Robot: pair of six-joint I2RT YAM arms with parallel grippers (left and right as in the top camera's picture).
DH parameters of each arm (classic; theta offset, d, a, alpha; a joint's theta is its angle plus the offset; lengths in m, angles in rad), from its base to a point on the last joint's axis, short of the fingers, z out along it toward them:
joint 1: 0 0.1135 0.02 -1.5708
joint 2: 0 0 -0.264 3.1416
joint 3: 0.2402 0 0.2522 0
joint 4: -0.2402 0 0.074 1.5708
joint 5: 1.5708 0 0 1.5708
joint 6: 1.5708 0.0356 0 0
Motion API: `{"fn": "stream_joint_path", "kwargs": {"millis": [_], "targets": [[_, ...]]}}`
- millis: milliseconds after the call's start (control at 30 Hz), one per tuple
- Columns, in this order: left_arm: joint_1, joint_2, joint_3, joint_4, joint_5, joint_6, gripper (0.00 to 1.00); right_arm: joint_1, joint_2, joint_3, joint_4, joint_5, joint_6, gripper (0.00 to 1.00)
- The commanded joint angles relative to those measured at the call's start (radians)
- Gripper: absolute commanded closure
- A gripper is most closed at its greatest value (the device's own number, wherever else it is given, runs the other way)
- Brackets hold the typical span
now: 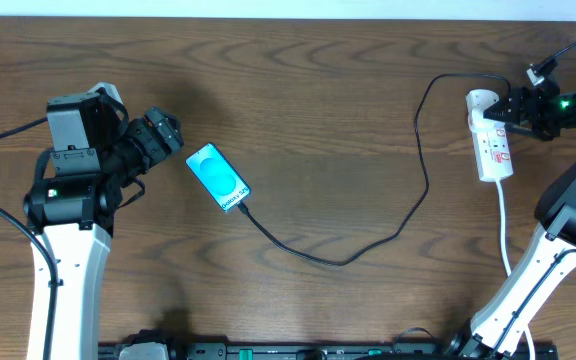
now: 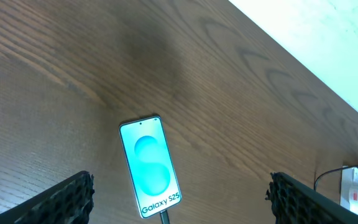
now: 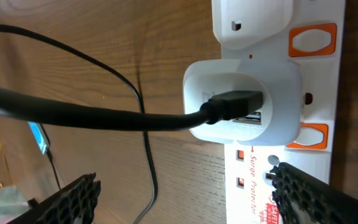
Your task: Plug charger to phone and switch on socket
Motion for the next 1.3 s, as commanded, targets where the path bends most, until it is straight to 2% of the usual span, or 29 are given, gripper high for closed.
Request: {"fn": "stream_joint_path", "kwargs": {"millis": [0,500,1267], "targets": [[0.003,0.002,0.000,0.003,-0.014,0.002,0.09,0.002,0.029,0.016,0.001,-0.028,-0.020,0.11],[0.003,0.002,0.000,0.003,-0.014,0.001,0.09,-0.048,0.029,0.016,0.007,0.016,0.003,0.11],[0.003,0.002,0.000,0.004,-0.014,0.002,0.09,-0.027,0.059,0.016,0.041,-0.065,-0.008,0.10]]}}
